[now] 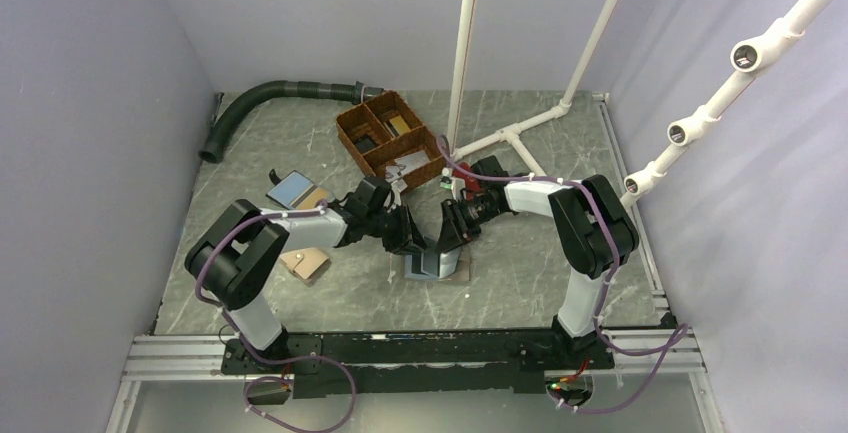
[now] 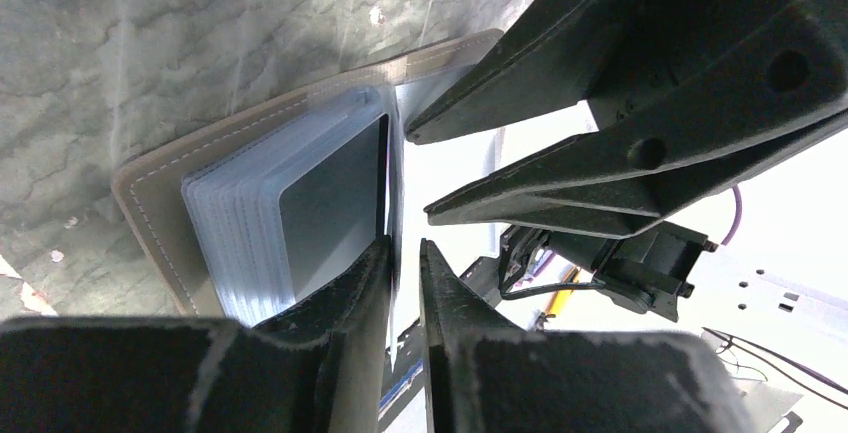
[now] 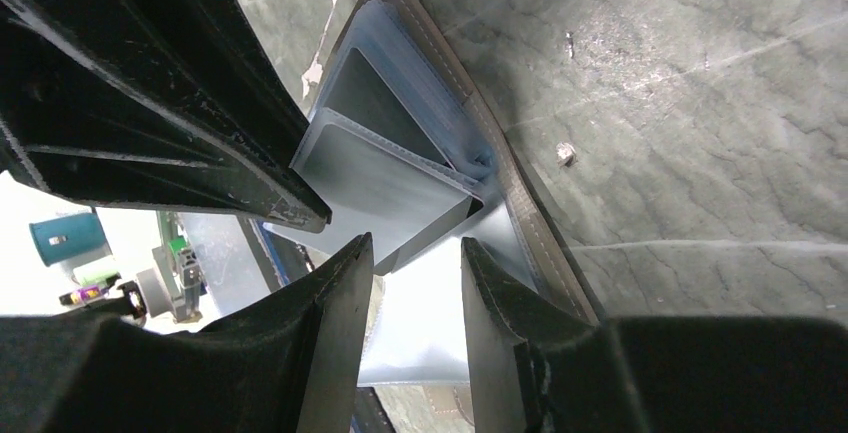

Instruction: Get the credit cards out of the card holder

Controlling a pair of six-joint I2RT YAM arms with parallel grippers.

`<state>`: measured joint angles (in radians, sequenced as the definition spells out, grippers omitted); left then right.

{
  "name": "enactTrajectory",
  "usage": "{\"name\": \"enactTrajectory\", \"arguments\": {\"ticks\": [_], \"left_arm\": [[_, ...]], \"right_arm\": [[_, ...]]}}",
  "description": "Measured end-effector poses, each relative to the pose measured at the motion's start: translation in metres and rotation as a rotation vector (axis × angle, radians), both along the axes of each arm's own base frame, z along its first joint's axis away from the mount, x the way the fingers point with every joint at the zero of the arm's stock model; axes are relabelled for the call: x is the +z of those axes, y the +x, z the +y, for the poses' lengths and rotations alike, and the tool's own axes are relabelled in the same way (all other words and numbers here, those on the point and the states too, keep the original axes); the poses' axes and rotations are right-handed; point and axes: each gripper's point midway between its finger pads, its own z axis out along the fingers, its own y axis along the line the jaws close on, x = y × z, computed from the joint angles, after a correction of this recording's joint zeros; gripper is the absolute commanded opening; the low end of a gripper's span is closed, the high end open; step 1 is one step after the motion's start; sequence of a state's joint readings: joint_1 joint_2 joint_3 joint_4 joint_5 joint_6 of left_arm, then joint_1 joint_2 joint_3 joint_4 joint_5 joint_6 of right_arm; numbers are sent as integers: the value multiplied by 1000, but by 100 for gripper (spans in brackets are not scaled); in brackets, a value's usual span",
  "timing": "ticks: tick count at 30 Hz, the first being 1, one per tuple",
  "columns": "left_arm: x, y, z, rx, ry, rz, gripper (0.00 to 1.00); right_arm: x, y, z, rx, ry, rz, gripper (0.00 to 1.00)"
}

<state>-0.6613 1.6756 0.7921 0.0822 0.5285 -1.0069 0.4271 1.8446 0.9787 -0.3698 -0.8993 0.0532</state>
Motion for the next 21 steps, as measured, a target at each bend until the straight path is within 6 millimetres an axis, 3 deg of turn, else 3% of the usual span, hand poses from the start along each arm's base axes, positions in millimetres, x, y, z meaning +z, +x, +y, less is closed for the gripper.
{"name": "enactTrajectory", "arguments": {"ticks": [9, 12, 21], "left_arm": [[-8, -3, 2, -12, 28, 21, 20], [-9, -3, 3, -13, 33, 27, 0], [-2, -3, 4, -6, 1, -18, 0]], "right_arm": [[1, 2, -2, -9, 3, 2, 41], [2, 2, -1, -8, 9, 6, 41], [10, -1, 1, -18, 82, 52, 43]]}}
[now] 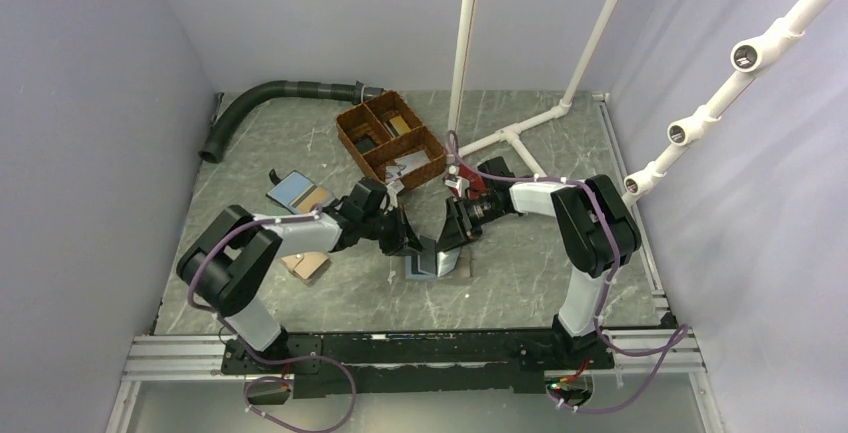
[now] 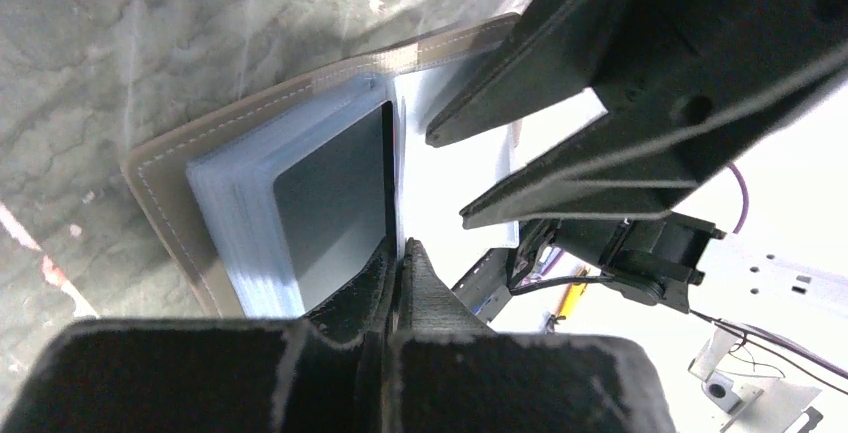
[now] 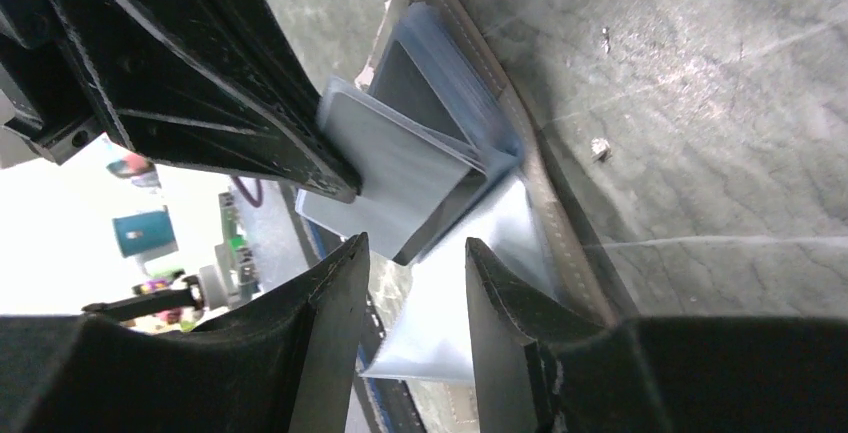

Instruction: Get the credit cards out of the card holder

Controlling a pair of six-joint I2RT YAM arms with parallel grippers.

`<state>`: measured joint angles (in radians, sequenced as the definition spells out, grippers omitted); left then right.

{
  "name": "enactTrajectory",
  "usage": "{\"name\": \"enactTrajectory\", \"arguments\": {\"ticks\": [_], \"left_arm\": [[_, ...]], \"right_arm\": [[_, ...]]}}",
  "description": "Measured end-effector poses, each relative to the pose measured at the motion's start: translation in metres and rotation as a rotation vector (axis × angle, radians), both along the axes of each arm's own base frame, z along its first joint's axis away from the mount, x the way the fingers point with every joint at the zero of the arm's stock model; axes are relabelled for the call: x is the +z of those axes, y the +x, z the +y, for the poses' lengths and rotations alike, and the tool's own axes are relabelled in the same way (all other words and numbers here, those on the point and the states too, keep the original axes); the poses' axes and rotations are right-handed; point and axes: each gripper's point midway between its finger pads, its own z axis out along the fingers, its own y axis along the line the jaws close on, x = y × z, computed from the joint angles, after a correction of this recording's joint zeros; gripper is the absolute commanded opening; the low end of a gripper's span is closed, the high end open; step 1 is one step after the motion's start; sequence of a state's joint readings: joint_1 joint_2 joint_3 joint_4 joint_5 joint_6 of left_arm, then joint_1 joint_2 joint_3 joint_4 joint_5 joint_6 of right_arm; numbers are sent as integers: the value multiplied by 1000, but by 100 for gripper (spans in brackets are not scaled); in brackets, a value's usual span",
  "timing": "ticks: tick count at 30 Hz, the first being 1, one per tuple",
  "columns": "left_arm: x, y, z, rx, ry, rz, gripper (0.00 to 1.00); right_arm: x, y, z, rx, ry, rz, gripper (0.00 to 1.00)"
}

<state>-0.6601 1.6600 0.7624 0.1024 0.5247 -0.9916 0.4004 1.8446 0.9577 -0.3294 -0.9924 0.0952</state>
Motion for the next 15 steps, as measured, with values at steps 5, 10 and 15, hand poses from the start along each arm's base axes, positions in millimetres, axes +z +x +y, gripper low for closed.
{"name": "enactTrajectory", "arguments": {"ticks": [5, 10, 15], "left_arm": [[17, 1, 6, 19, -48, -76, 0], [22, 3, 5, 31, -88, -115, 0], [31, 6, 4, 44, -124, -155, 0]], "right_arm": [[9, -2, 0, -22, 72, 57, 43], [21, 2, 4, -28, 142, 77, 43], [29, -1, 6, -27, 197, 112, 43]]}}
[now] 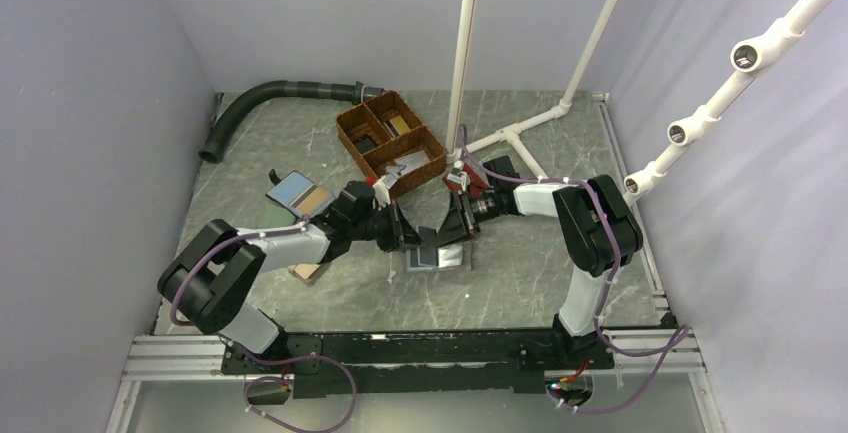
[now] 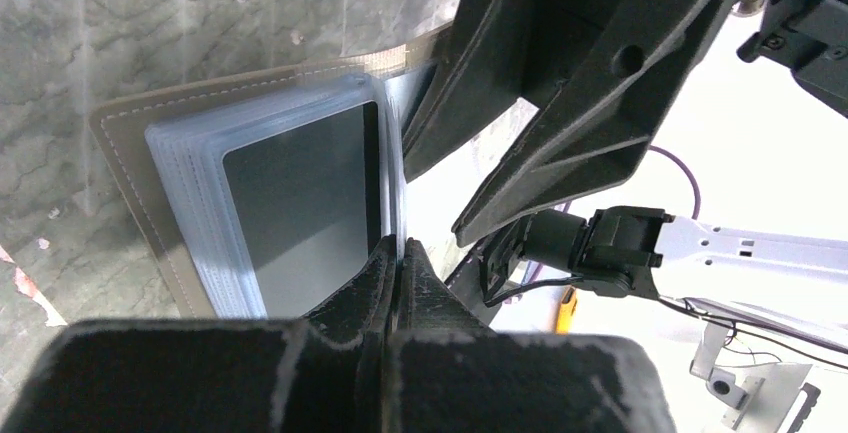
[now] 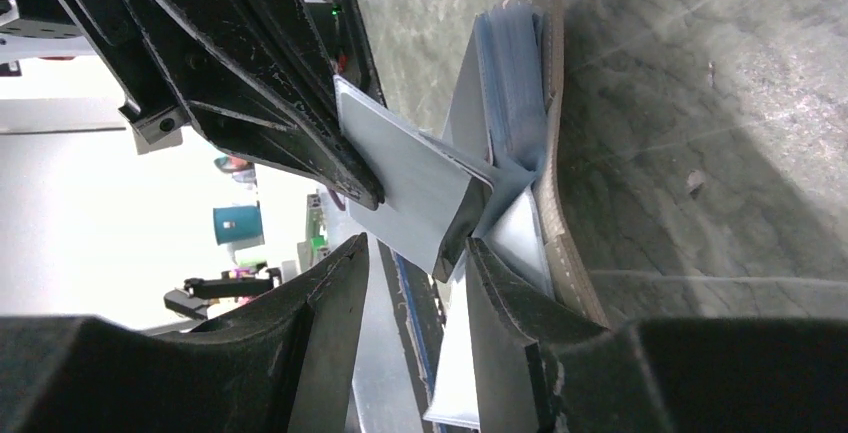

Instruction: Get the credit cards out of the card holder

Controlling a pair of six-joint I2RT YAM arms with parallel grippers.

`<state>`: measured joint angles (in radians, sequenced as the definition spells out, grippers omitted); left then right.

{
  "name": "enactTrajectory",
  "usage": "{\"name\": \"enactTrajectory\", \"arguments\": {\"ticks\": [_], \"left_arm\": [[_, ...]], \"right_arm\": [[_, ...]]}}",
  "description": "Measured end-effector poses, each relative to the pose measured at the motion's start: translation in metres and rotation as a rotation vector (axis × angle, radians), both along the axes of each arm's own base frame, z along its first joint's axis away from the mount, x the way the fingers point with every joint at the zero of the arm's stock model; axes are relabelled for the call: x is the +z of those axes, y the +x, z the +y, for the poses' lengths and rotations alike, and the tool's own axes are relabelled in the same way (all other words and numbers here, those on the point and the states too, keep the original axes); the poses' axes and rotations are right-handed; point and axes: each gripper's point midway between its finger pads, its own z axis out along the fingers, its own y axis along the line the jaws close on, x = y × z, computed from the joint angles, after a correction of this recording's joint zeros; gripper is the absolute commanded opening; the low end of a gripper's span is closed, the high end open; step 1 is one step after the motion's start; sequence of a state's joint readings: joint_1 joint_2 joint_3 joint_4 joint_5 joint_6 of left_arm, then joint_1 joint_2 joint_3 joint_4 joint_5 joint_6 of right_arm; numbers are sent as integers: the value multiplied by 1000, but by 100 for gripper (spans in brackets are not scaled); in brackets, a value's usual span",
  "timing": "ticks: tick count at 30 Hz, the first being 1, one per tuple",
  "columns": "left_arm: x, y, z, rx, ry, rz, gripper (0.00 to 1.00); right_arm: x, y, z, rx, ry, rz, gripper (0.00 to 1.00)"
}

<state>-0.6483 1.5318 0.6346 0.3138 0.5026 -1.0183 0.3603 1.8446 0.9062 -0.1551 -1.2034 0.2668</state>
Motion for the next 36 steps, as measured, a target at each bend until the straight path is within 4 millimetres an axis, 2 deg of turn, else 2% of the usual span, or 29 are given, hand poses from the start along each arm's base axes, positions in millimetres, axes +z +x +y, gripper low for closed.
{"name": "enactTrajectory", "arguments": {"ticks": [11, 25, 29, 36], "left_arm": [[26, 15, 2, 65, -55, -84, 0], [37, 21, 1, 99, -116, -98, 0], [41, 22, 1, 101, -132, -106, 0], [44, 24, 0, 101, -161, -110, 0]], "right_arm": [[17, 1, 3, 6, 65, 20, 43], [27, 4, 5, -8, 124, 53, 38], [29, 7, 5, -15, 127, 54, 30], [28, 10, 2, -30, 126, 59, 8]]}}
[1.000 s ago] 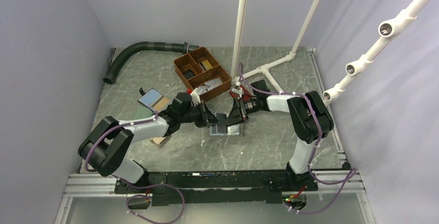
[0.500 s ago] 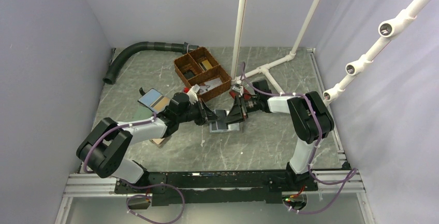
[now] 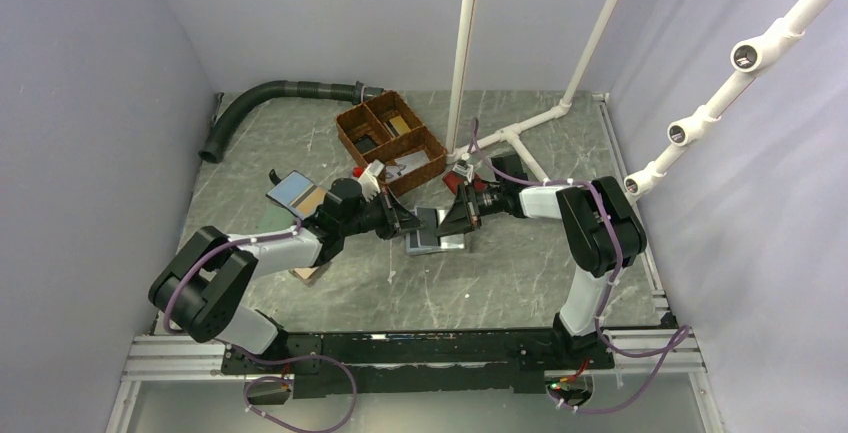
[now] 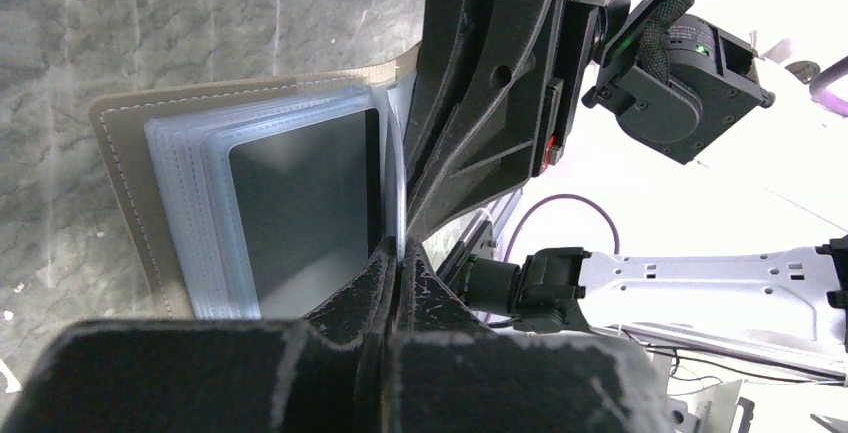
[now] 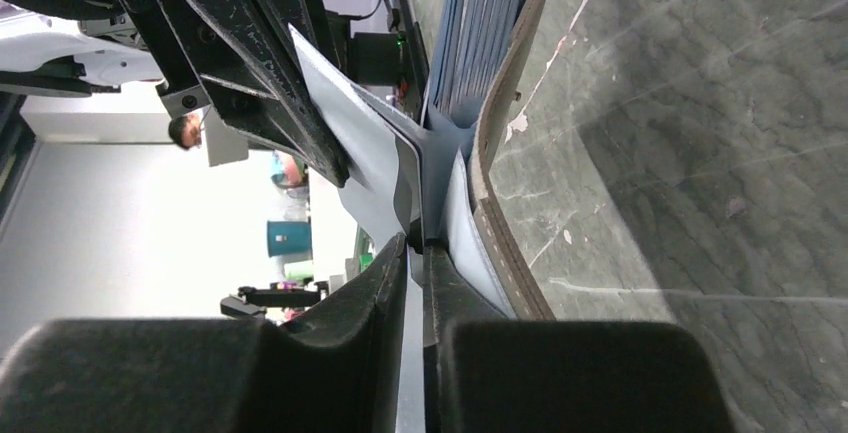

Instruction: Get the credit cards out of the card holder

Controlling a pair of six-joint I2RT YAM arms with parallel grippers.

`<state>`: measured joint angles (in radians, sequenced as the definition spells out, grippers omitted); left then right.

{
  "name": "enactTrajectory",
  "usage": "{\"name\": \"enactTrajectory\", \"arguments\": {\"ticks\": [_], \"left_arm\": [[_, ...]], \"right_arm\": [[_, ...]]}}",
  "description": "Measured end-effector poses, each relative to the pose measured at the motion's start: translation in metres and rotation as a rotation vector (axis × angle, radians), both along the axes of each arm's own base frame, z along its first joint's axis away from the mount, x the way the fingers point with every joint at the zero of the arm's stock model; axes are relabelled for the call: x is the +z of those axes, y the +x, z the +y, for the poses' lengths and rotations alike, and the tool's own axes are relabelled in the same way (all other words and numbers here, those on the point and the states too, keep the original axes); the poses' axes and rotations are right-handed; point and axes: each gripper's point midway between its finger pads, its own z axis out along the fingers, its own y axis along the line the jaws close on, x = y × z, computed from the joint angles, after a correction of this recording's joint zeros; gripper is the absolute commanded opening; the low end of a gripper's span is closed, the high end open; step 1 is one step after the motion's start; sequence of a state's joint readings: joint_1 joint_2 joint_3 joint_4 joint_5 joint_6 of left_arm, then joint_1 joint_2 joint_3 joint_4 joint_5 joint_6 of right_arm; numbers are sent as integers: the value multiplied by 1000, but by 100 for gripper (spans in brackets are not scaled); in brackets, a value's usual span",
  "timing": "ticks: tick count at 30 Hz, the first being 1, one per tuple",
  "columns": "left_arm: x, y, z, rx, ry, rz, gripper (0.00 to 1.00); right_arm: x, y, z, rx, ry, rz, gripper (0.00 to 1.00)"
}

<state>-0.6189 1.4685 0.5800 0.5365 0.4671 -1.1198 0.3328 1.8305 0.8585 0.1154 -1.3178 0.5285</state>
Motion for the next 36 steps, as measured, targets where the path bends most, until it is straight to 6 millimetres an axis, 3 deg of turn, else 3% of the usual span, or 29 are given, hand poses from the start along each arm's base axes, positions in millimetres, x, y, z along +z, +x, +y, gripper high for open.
{"name": "enactTrajectory", "arguments": {"ticks": [5, 16, 26, 36], "left_arm": [[-2, 1, 1, 2, 0, 2, 0], [-10, -6, 2, -15, 16, 25, 9], [-19, -12, 0, -39, 28, 56, 29], [-21, -14, 0, -47, 33, 67, 30]], "right_arm": [[0, 0, -1, -3, 0, 3, 0], [-5, -9, -4, 29, -9, -5, 0], [-8, -18, -3, 62, -15, -23, 0], [-9, -19, -4, 70, -15, -37, 0]]}}
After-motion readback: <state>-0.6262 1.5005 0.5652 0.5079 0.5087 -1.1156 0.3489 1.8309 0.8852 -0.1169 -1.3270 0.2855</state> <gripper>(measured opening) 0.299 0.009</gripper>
